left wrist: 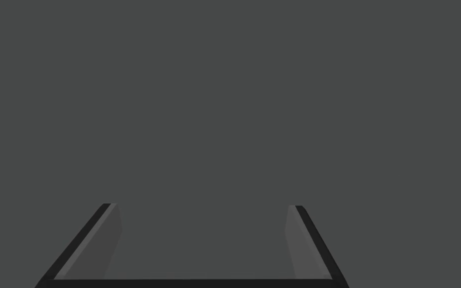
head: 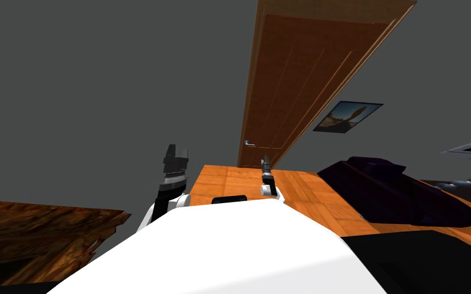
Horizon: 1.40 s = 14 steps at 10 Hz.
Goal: Pull the door open
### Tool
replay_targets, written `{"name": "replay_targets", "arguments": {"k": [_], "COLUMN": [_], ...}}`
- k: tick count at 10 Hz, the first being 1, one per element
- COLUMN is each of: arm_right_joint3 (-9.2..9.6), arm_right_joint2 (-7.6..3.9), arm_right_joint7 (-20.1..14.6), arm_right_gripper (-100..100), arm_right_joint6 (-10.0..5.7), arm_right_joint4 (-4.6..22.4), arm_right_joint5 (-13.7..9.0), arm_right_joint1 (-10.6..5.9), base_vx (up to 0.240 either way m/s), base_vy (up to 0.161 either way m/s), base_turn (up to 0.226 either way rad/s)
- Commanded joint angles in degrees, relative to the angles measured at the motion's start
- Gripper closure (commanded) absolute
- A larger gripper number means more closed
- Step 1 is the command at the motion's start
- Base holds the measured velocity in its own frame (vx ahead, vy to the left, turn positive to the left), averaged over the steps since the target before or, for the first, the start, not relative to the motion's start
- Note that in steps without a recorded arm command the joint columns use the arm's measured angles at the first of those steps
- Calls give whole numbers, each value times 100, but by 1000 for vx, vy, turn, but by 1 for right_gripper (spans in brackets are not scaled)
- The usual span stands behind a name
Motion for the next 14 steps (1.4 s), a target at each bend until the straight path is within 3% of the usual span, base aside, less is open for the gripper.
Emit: {"name": "replay_targets", "arguments": {"k": [1,14], "arm_right_joint3": [-10,-94], "arm_right_joint2": [-14,-87], "arm_right_joint7": [-44,-328], "arm_right_gripper": [-100,-100], "arm_right_joint6": [-54,-339], "arm_right_joint4": [234,1957], "arm_right_joint5": [3,27], "arm_right_joint1": [-63,-634], "base_vx": [90,99], "base_vy": [16,4], "base_turn": [31,26]}}
